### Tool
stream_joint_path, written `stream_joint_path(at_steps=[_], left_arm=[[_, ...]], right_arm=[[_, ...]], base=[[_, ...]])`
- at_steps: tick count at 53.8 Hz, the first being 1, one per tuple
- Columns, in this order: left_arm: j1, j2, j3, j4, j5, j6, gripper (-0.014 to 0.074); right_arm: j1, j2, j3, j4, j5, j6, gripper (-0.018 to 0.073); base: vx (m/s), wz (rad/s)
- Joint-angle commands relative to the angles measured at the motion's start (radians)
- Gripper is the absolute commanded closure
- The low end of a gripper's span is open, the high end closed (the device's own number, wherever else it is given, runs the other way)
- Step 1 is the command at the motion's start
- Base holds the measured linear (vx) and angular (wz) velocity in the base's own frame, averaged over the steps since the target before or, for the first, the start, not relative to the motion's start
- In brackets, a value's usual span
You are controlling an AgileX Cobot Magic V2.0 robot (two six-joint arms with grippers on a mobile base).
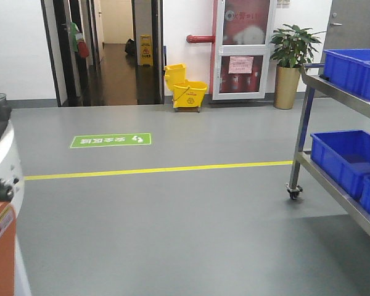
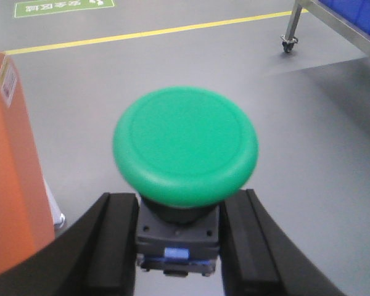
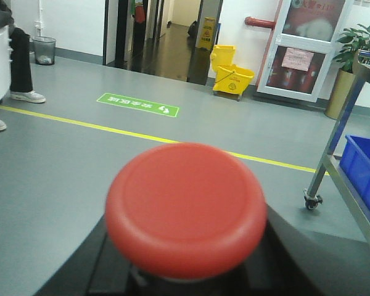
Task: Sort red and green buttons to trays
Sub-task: 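Drive the base to the shelf with the green and red trays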
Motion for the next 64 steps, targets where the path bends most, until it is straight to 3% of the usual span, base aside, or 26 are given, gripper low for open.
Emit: stream_joint_path(at_steps=[1, 64], left_arm=[[-0.009, 0.001, -0.033, 0.005, -0.074, -0.005, 0.0598], [-0.009, 0.002, -0.033, 0.005, -0.074, -0.005, 0.0598]], right_arm=[[-0.002, 0.003, -0.034, 0.019, -0.004, 0.0, 0.0568], [-0.002, 0.002, -0.034, 0.019, -0.003, 0.0, 0.0568]], base=[[0.58, -0.04], [0.55, -0.24]])
